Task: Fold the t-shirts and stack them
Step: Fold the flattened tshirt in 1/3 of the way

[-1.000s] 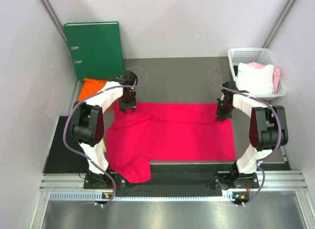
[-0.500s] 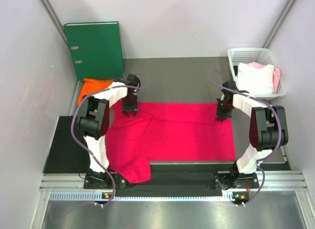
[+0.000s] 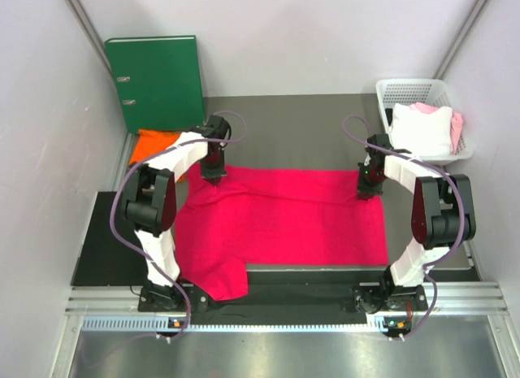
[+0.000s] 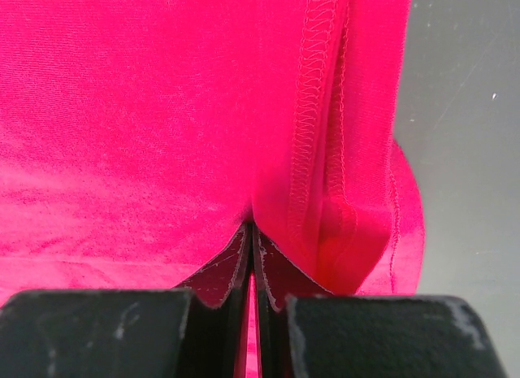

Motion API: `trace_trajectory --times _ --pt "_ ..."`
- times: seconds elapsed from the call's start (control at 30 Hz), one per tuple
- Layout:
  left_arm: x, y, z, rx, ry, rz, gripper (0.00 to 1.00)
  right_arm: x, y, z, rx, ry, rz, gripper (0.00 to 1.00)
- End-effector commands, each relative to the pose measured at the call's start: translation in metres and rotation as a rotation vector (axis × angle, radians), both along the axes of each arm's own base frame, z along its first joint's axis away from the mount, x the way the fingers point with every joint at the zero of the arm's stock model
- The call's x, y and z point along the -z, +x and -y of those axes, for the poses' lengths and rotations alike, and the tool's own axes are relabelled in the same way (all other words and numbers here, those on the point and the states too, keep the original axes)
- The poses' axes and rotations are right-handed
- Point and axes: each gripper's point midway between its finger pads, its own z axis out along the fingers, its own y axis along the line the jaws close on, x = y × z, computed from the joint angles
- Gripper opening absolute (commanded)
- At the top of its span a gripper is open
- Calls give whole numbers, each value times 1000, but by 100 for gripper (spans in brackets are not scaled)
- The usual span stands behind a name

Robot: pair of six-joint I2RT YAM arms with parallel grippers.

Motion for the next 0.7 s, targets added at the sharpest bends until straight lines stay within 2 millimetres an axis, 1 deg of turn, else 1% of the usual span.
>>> trace_trajectory --times 0.0,0.03,0.07,0.13,0.17,0.23,0.4,0.43,0.47,0.5,0.57,0.6,0.67 --pt "-33 -19 -10 -28 29 37 0 -10 18 -7 -25 21 54 2" --pt "-35 -23 -11 -32 29 37 0 -8 17 -7 -28 20 46 2" --pt "-32 -30 -12 -32 34 21 0 -9 18 -7 -27 20 49 2" --pt "-32 -37 -12 -34 32 20 0 -8 19 -8 -30 24 46 2" --pt "-27 -43 -13 -32 34 3 0 -6 19 -8 -32 25 43 2" --pt "-27 -48 -11 -38 28 0 0 -6 19 -9 -34 32 43 2" --pt "-18 -60 -7 -39 29 -29 0 -4 18 -11 -38 36 35 2" --pt "-17 -62 -5 -35 32 -34 5 -5 19 -12 -40 40 39 2" --pt "-14 -65 -3 -27 35 -41 17 -4 19 -11 -41 38 36 2" --pt "-12 -67 -2 -26 39 -49 24 -4 19 -11 -40 41 36 2" --pt "-9 -70 1 -17 46 -55 28 -4 19 -12 -42 44 36 2" --pt "-9 -70 2 -14 48 -54 33 -4 19 -12 -40 43 36 2" --pt "-11 -67 4 -9 49 -47 35 -4 19 -12 -43 47 37 2"
